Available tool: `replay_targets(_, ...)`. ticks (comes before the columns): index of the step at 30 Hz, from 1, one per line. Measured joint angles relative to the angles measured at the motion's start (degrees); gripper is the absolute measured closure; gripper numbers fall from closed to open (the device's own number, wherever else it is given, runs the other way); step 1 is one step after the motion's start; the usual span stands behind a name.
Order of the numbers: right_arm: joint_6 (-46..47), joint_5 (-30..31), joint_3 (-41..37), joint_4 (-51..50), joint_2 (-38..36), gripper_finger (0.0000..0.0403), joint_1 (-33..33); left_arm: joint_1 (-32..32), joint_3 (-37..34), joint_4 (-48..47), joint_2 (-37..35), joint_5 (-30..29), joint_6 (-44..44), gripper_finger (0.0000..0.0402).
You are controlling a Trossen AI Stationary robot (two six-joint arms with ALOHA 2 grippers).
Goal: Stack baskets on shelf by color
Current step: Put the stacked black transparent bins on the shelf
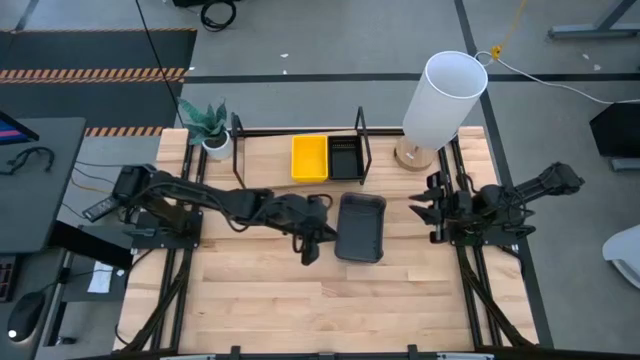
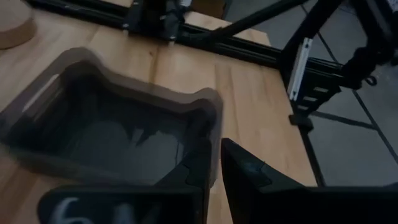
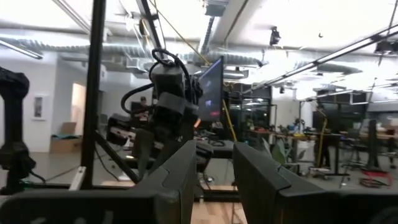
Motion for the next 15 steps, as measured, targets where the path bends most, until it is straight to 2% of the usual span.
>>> replay_targets(8,-1.4,1.6,0.0,-6.1,-8.9,0.0293,3.2,-1.4,6.6,-3.3,5.1,0.0,0.7,0.0361)
replay_targets(15,-2.7,1.7,0.0,-13.8,-17.3,0.0293,5.1,-1.8,9.0,-4.1,7.3,0.0,1.1,0.0362)
